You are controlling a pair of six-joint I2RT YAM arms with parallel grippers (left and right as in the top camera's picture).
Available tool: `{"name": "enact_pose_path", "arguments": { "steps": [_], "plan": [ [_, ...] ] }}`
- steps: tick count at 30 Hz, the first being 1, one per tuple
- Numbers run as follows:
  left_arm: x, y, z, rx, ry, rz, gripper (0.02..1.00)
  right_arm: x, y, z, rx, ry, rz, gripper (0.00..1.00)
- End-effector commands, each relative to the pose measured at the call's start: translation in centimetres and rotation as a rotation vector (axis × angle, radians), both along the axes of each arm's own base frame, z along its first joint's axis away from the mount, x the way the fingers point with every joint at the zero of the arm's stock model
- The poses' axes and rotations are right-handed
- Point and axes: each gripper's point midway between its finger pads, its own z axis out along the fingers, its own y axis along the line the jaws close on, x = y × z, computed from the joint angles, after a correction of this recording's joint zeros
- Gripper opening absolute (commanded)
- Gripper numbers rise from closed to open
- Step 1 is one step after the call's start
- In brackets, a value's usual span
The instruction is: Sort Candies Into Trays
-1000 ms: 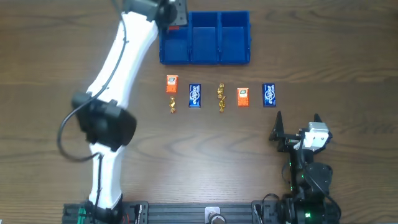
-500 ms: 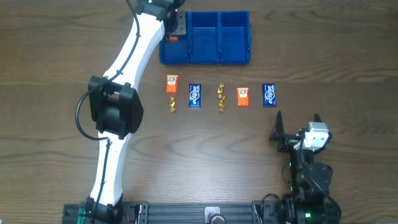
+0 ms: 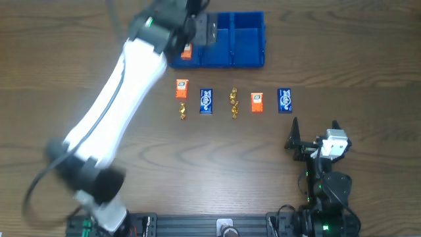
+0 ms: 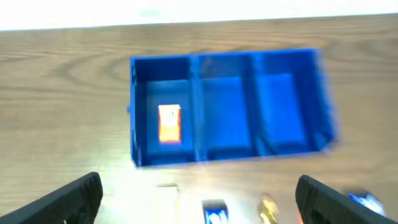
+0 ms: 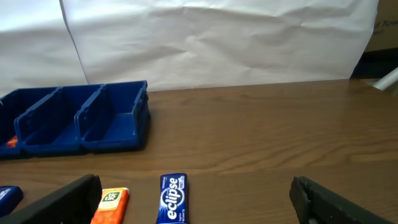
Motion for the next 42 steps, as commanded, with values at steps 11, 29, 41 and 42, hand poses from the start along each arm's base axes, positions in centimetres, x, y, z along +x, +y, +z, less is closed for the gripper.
{"name": "enact_pose_path", "arguments": {
  "steps": [11, 29, 41, 42],
  "plan": [
    [-2.9, 5.0, -21.8, 0.083, 0.388, 0.130, 0.956, 0.0, -0.1, 0.0, -0.012, 0.000, -0.002, 1.000],
    [-3.7, 3.4, -27.3, 0.063, 0.507, 0.043, 0.844, 0.0, -0.1, 0.0, -0.012, 0.000, -0.003, 1.000],
    [-4.4, 4.4, -27.6, 0.069, 0.547, 0.061, 0.678, 0.0, -0.1, -0.1, -0.012, 0.001, -0.002, 1.000],
    [-4.4, 4.3, -27.6, 0.069, 0.547, 0.060, 0.638, 0.0, -0.1, -0.1, -0.012, 0.001, -0.002, 1.000]
  ]
}}
